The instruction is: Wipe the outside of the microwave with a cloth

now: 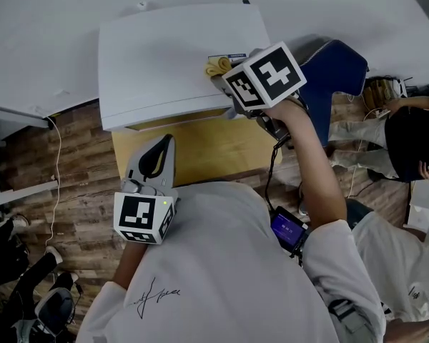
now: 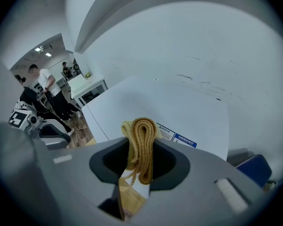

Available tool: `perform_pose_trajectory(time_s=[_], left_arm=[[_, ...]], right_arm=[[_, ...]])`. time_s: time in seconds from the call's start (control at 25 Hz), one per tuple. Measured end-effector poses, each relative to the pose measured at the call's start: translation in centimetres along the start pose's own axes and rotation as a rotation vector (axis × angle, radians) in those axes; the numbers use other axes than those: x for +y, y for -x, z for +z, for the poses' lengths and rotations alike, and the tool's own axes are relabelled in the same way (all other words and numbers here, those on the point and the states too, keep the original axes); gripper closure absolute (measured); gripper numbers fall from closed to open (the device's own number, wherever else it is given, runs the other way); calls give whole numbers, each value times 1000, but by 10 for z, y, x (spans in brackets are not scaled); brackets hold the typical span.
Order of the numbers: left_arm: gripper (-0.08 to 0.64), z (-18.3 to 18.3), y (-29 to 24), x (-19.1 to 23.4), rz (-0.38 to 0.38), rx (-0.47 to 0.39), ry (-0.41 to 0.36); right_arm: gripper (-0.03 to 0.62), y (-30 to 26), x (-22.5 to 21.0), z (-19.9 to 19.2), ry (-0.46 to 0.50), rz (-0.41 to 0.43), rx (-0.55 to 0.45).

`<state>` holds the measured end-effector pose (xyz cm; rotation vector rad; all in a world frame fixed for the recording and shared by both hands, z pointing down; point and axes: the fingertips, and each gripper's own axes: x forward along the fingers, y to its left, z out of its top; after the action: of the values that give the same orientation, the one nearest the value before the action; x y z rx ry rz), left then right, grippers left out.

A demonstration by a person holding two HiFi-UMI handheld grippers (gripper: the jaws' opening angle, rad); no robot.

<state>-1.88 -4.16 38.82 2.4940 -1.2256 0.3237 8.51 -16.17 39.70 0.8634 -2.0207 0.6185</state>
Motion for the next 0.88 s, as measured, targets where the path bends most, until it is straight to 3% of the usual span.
perform_pose_trajectory(time_s=[0.44,0.88], left_arm=[[565,-3,6,9,12,-3,14],[565,-2,25,28,81,-18,33]], right_arm=[[474,-18,33,21,66,49,12],[474,-44,85,53,152,137,8]])
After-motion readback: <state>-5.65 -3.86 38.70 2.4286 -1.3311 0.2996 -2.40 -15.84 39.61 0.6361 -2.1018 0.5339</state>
